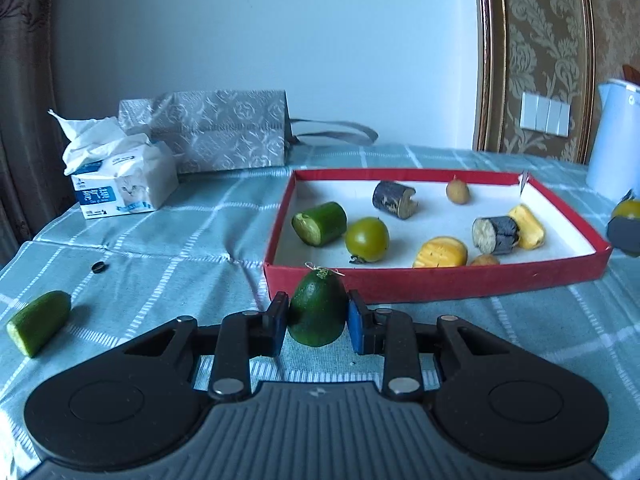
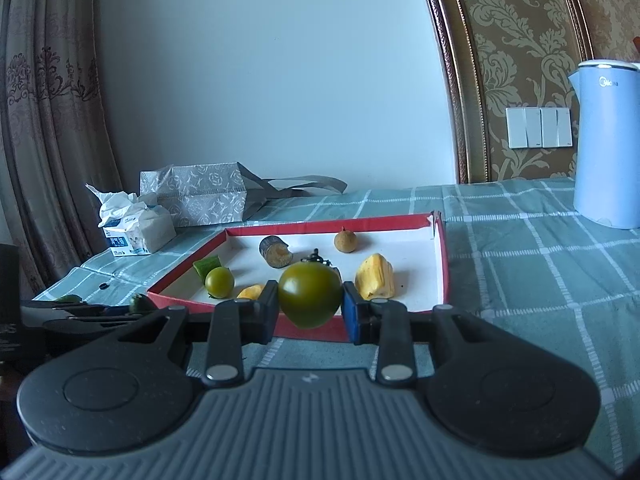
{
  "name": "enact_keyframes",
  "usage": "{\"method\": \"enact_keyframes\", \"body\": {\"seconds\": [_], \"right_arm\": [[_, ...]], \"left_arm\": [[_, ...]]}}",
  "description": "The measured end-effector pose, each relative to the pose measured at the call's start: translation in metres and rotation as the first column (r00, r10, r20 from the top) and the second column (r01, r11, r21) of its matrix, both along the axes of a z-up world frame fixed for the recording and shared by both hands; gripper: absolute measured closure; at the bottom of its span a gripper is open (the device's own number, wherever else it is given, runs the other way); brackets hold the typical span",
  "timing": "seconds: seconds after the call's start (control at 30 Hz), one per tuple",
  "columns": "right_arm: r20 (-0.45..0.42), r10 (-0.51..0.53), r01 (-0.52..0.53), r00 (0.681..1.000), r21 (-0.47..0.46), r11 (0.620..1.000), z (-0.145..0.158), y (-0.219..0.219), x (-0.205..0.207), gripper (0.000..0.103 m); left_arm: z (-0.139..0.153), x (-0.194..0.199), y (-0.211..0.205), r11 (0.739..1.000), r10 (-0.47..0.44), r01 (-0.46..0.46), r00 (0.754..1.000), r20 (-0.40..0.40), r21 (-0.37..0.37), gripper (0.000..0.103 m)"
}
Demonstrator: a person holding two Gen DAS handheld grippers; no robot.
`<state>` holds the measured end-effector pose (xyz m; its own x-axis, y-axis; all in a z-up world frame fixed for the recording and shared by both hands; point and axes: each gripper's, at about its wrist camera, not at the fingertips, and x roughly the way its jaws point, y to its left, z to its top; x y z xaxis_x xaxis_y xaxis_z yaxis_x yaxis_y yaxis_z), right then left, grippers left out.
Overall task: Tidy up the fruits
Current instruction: 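Grasp the dark green fruit with the left tool while the right tool holds the tomato, then lower the green tomato into the red tray and open the right tool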
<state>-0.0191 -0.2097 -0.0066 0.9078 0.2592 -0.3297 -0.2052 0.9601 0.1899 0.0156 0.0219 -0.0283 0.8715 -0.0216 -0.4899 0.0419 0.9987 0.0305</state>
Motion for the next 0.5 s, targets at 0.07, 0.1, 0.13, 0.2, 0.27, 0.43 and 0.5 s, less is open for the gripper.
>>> {"method": "enact_keyframes", "body": {"seconds": [0.07, 0.1, 0.13, 0.2, 0.27, 0.43, 0.5], "right_arm": [[-0.005, -0.003, 0.003, 1.0, -0.003, 1.0, -0.001, 0.001, 0.001, 0.072], [-0.007, -0.005, 0.005, 1.0, -0.003, 1.0, -0.002, 0.001, 0.002, 0.072], [-0.009, -0.006, 0.006, 1.0, -0.005, 1.0, -0.002, 0.002, 0.002, 0.072], [-0.012, -0.005, 0.005, 1.0, -0.007, 1.0, -0.003, 0.004, 0.003, 0.072], [-0.012, -0.009, 0.008, 1.0, -0.014, 1.0, -0.003, 0.006, 0.003, 0.072], [-0.023, -0.01, 0.009, 1.0, -0.041, 0.999, -0.006, 0.013, 0.008, 0.072], [-0.025, -0.015, 0.013, 1.0, -0.052, 0.999, -0.007, 0.016, 0.01, 0.072]], "left_arm": [[0.002, -0.003, 0.002, 1.0, 0.004, -0.004, 1.0, 0.004, -0.017, 0.074], [0.002, -0.004, 0.002, 1.0, 0.008, -0.008, 1.0, 0.006, -0.024, 0.074], [0.001, -0.005, 0.003, 1.0, 0.012, -0.012, 1.0, 0.008, -0.026, 0.074], [-0.001, -0.006, 0.003, 1.0, 0.014, -0.014, 1.0, 0.014, -0.021, 0.074], [-0.002, -0.005, 0.005, 0.999, 0.013, -0.012, 1.0, 0.009, -0.033, 0.074], [-0.004, -0.004, 0.01, 0.998, 0.014, -0.014, 1.0, 0.001, -0.057, 0.074], [-0.005, -0.003, 0.013, 0.997, 0.018, -0.018, 1.0, -0.001, -0.069, 0.074]]}}
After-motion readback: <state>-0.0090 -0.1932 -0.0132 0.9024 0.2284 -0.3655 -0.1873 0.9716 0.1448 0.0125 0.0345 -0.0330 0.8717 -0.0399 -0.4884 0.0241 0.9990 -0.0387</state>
